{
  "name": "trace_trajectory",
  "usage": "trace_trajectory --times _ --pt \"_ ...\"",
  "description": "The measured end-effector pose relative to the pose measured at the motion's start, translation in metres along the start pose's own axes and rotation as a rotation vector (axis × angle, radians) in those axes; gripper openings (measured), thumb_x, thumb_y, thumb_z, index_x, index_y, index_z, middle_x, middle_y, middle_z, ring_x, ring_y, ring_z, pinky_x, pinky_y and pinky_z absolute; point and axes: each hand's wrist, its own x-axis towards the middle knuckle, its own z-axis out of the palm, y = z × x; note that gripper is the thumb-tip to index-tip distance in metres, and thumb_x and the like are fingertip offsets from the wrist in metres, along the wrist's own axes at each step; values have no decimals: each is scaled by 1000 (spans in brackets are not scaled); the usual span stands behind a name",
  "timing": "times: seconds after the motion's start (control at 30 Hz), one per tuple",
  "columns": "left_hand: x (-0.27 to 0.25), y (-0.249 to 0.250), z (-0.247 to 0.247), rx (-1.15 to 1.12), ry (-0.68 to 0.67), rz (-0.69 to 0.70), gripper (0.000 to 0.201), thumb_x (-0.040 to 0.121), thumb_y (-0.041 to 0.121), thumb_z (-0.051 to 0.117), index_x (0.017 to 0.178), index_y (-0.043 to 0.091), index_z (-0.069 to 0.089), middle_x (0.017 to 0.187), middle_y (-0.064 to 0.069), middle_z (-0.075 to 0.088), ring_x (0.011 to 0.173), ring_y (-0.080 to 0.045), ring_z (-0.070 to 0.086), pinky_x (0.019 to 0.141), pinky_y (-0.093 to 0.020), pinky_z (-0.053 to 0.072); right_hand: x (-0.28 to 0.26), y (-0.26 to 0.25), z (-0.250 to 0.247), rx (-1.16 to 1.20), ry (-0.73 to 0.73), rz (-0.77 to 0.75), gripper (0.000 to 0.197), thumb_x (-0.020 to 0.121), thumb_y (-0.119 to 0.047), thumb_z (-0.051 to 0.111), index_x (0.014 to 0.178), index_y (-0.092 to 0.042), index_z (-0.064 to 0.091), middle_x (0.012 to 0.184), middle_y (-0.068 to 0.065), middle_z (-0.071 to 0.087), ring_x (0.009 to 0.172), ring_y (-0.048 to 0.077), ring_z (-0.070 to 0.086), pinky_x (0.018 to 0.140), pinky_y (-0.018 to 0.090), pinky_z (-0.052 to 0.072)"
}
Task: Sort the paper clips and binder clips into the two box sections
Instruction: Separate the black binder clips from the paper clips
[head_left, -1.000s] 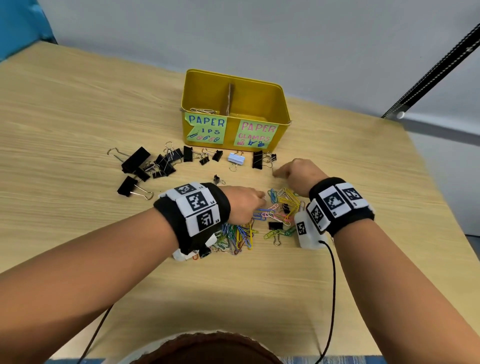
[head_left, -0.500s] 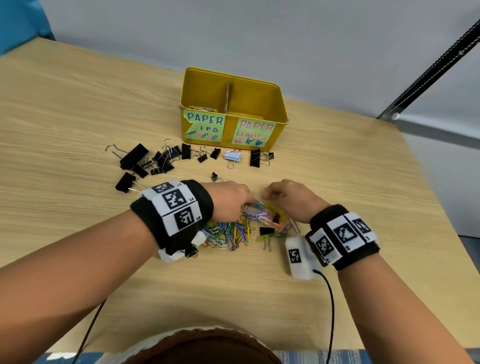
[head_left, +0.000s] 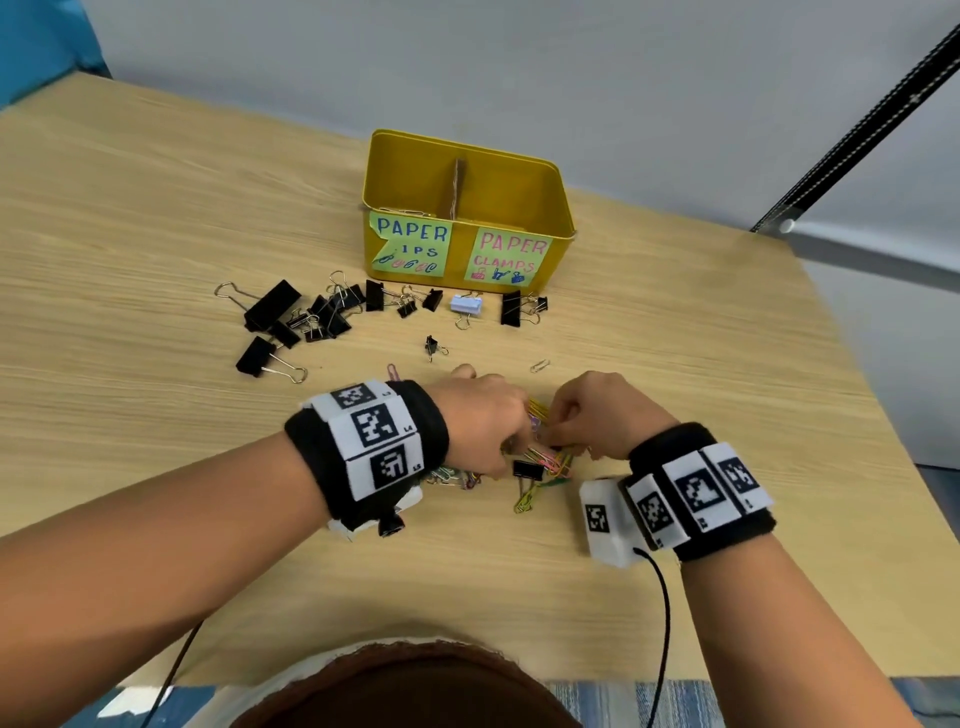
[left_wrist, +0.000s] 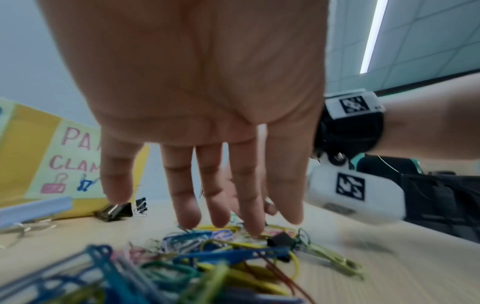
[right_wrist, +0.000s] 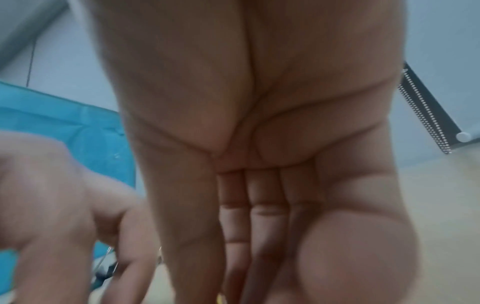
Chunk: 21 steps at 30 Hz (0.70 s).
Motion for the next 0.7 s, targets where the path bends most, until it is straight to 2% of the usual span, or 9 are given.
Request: trace_trajectory --times 0.07,0.2,0.3,0.37,0.43,0.5,0.53,0.6,0.7 --pt "4 6 0 22 50 -27 29 86 40 56 106 22 66 109 2 54 114 -19 46 102 -42 29 2 3 -10 98 50 26 10 82 -10 59 78 -7 68 60 4 61 53 15 56 52 28 52" --pt "13 15 0 121 58 -23 34 84 44 58 98 15 65 103 -2 63 103 -21 54 95 -41 30 11 0 -23 284 275 -12 14 86 -8 53 92 -5 66 73 9 67 59 18 60 53 28 54" --pt "17 23 1 179 75 -10 20 90 33 53 87 14 60 98 -4 63 102 -22 55 95 -41 31 20 -2 -21 324 345 -37 42 86 -10 57 127 -14 52 97 6 64 80 21 59 60 26 51" --pt "18 25 3 148 88 -24 15 92 19 48 80 15 53 89 -4 58 101 -24 56 98 -42 32 25 2 -16 161 277 21 52 86 -7 52 136 -18 43 116 9 59 99 23 56 70 24 51" --pt "18 24 4 118 85 -38 14 92 13 46 84 13 58 89 -4 59 100 -25 57 102 -45 31 30 8 -7 13 222 76 54 85 0 42 135 -20 46 130 13 51 118 30 52 97 34 47" --pt "17 22 4 86 77 -49 17 92 13 46 94 10 63 99 -6 65 102 -25 56 104 -47 30 31 9 -1 -42 195 68 49 86 0 39 128 -20 54 130 15 48 122 33 49 106 37 40" --pt "15 20 2 47 78 -57 17 91 15 48 97 11 64 102 -5 65 102 -24 56 104 -46 30 29 7 0 -53 174 26 44 87 -2 40 124 -19 58 128 14 50 121 31 50 105 32 40" --pt "10 12 -4 -95 123 -93 16 89 23 55 95 15 67 97 2 65 94 -20 56 101 -42 33 23 4 0 -31 103 -73 37 88 -3 44 114 -15 66 124 11 59 115 24 54 91 20 38" --pt "1 -15 -22 -344 296 -218 13 86 24 62 89 16 71 85 5 64 84 -15 59 87 -33 48 17 10 -7 93 190 -44 37 86 2 43 105 -14 71 120 7 64 107 20 56 86 19 38"
